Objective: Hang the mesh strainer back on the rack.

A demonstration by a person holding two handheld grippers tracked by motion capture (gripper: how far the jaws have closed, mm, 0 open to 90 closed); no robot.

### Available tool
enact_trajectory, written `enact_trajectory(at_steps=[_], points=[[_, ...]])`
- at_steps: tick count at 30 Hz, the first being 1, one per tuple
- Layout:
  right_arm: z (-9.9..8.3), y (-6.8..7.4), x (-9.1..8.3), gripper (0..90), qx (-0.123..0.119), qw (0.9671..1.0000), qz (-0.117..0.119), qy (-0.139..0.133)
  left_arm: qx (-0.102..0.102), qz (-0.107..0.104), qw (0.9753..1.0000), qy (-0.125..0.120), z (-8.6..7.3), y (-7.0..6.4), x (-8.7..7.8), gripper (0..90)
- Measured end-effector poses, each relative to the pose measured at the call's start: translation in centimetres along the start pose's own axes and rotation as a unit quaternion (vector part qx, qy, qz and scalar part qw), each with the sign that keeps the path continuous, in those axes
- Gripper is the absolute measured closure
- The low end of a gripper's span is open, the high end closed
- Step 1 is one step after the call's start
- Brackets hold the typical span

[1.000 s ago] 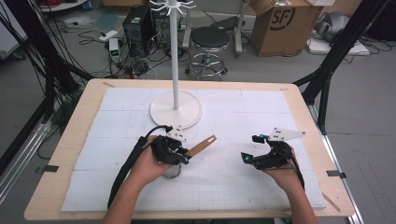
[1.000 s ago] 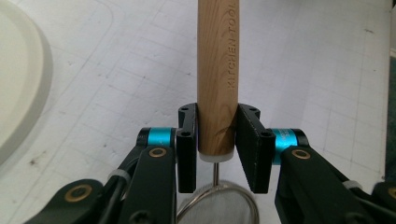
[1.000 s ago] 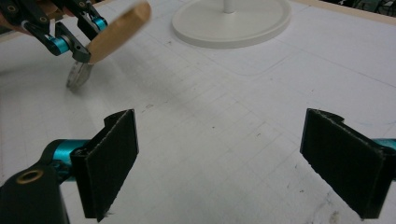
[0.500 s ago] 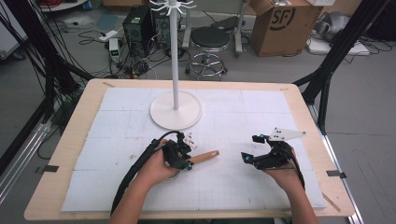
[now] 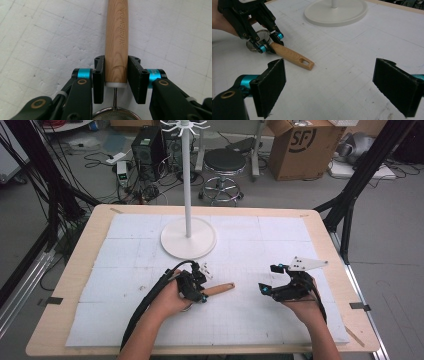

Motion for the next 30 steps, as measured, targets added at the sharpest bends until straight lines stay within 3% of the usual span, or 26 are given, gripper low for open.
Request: enact_trajectory(at_steps=[4, 9, 15, 23, 26, 30], points=[[0.0, 0.0, 0.1, 10.7, -0.002, 1.0000, 0.000, 0.003, 0.005, 0.005, 0.9999, 0.011, 0.2, 0.0, 0.1, 60.7], [0.0, 0.1, 0.1, 10.7, -0.001, 1.0000, 0.000, 0.002, 0.013, 0.013, 0.9993, 0.033, 0.4, 0.2, 0.2, 66.8], [0.0, 0.0, 0.1, 10.7, -0.004, 1.0000, -0.001, 0.000, 0.013, 0.014, 0.9993, 0.032, 0.4, 0.1, 0.1, 68.7], [0.0, 0.0, 0.1, 10.7, 0.000, 1.0000, 0.000, -0.002, 0.009, -0.008, 0.9997, -0.019, 0.3, -0.2, -1.3, 68.9], [0.0, 0.0, 0.1, 10.7, -0.002, 1.0000, 0.000, 0.000, 0.010, -0.015, 0.9986, -0.049, 0.5, -0.5, -2.5, 68.9], [0.0, 0.0, 0.1, 10.7, 0.000, 1.0000, 0.001, 0.000, 0.006, -0.022, 0.9954, -0.093, 0.6, -0.6, -4.3, 68.9]])
Point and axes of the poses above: each handheld gripper's, and its own axes: x roughly forward along the jaws, z roughly out of its top, y roughly to its left, the point moved 8 cm from there along x, roughly forward along the jaws, and after that the axes turned 10 degrees about y, right-handed, at the moved point
